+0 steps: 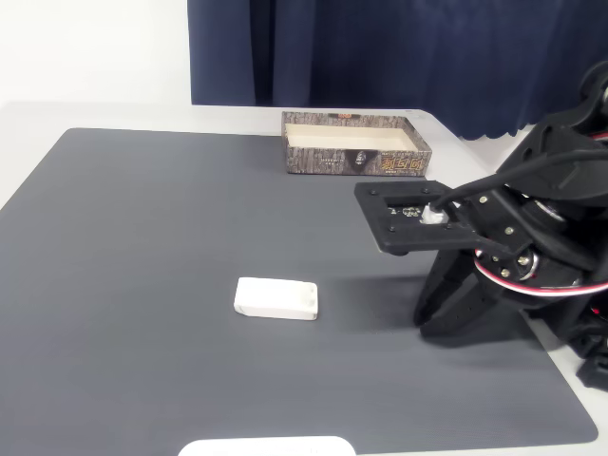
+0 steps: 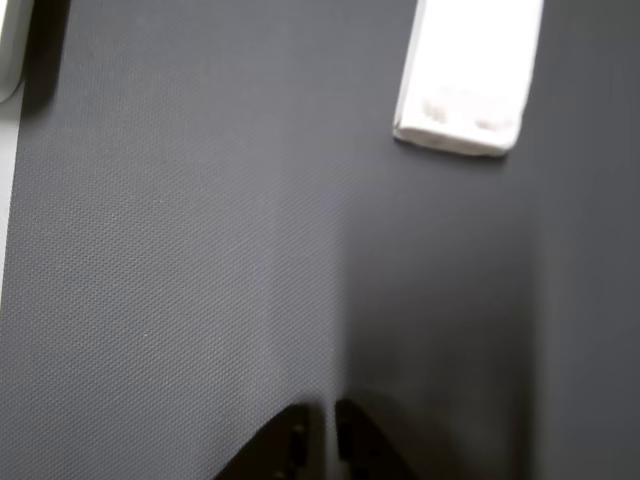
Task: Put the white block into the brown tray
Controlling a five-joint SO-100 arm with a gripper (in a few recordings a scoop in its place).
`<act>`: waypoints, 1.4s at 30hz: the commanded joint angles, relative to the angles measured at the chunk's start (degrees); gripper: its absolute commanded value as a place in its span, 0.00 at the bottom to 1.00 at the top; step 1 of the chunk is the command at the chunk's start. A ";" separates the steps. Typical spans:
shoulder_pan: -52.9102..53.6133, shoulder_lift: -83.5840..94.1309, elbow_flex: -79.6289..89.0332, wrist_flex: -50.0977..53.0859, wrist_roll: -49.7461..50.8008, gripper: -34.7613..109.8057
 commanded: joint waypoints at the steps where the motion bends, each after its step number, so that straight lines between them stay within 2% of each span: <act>1: 0.00 -0.70 -0.18 0.79 -0.44 0.29; 10: -0.53 -0.70 -0.18 0.79 -0.35 0.29; 14: -1.05 -0.70 -0.26 0.26 8.88 0.24; 16: -2.02 -2.46 -1.58 -1.49 9.40 0.24; 25: -0.35 -24.87 -19.25 -6.06 9.40 0.24; 31: 0.26 -40.61 -27.42 -16.26 9.49 0.24; 42: 4.66 -66.45 -47.81 -17.84 3.69 0.24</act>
